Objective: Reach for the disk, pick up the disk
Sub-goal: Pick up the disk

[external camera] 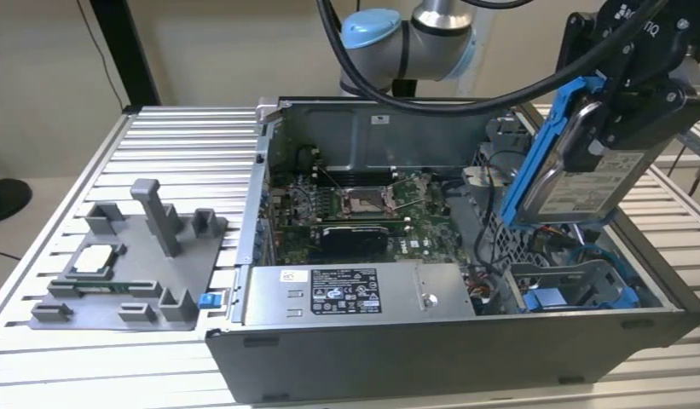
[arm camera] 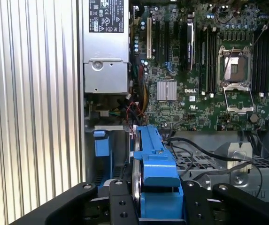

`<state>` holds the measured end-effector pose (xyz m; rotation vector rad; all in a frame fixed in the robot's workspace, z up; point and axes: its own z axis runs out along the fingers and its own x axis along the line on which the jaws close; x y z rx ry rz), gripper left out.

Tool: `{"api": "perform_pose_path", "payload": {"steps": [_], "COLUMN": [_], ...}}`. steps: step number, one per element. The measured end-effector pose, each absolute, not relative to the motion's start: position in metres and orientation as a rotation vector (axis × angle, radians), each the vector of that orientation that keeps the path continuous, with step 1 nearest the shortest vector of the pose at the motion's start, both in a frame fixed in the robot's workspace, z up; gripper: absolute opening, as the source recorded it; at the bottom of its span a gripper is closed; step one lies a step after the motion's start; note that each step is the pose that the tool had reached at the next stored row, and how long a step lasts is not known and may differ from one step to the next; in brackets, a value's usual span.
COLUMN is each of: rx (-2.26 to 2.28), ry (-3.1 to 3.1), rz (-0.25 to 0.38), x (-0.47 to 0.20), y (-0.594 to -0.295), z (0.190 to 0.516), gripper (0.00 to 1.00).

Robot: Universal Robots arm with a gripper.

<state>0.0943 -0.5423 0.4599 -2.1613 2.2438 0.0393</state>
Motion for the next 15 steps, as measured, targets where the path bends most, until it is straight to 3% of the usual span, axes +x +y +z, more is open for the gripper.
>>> {"api": "perform_pose_path", "payload": {"steps": [15], "rx": [-2.157], "ry": [2.250], "rz": [0.041], "x": [0.110], "y": [-0.542], "z": [0.459], "gripper": [0.00]}}
